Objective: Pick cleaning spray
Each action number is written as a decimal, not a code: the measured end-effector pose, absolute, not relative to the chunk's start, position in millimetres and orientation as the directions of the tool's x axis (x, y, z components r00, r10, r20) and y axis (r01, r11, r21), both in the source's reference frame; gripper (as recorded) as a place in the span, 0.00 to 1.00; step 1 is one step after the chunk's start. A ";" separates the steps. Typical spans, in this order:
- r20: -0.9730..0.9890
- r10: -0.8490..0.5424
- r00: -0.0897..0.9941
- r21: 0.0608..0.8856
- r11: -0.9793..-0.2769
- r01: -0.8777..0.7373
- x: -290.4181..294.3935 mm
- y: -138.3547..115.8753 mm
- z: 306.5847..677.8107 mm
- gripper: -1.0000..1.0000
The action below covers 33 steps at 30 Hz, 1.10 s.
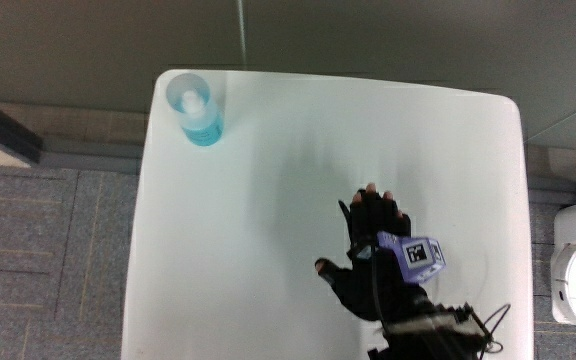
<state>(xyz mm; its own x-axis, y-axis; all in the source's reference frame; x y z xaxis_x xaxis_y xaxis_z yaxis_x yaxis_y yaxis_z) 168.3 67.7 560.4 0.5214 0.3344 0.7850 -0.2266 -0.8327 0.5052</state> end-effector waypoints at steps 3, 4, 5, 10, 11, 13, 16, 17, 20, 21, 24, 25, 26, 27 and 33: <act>0.776 0.367 0.514 0.530 -0.821 -0.214 165.6 58.4 558.5 0.50; 0.778 0.364 0.512 0.526 -0.823 -0.215 164.2 54.3 557.8 0.50; 0.780 0.360 0.511 0.522 -0.825 -0.216 162.7 50.2 557.0 0.50; 0.792 0.345 0.503 0.504 -0.835 -0.222 155.5 29.8 553.0 0.50; 0.803 0.340 0.489 0.491 -0.842 -0.222 153.2 26.9 550.2 0.50; 0.825 0.320 0.465 0.466 -0.852 -0.240 149.7 21.4 548.8 0.50; 0.803 0.317 0.505 0.478 -0.848 -0.228 147.0 12.1 548.6 0.50; 0.802 0.322 0.502 0.481 -0.848 -0.224 145.7 9.3 547.7 0.50; 0.816 0.259 0.517 0.423 -0.877 -0.228 145.4 -3.2 549.6 0.50; 0.820 0.237 0.522 0.403 -0.886 -0.230 145.3 -7.4 550.3 0.50; 0.785 0.168 0.596 0.356 -0.910 -0.212 150.5 -19.5 551.6 0.50; 0.794 0.177 0.582 0.359 -0.909 -0.212 151.2 -23.8 551.3 0.50; 0.802 0.186 0.568 0.362 -0.908 -0.213 152.0 -28.1 551.0 0.50; 0.809 0.195 0.554 0.365 -0.906 -0.213 152.7 -32.4 550.8 0.50; 0.916 0.177 0.361 0.280 -0.925 -0.258 154.7 -55.8 550.3 0.50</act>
<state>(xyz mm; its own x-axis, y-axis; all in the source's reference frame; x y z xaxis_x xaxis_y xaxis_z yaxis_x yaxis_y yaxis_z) 154.7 -55.8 550.3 0.3614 0.1765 0.9156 -0.2584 -0.9245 0.2802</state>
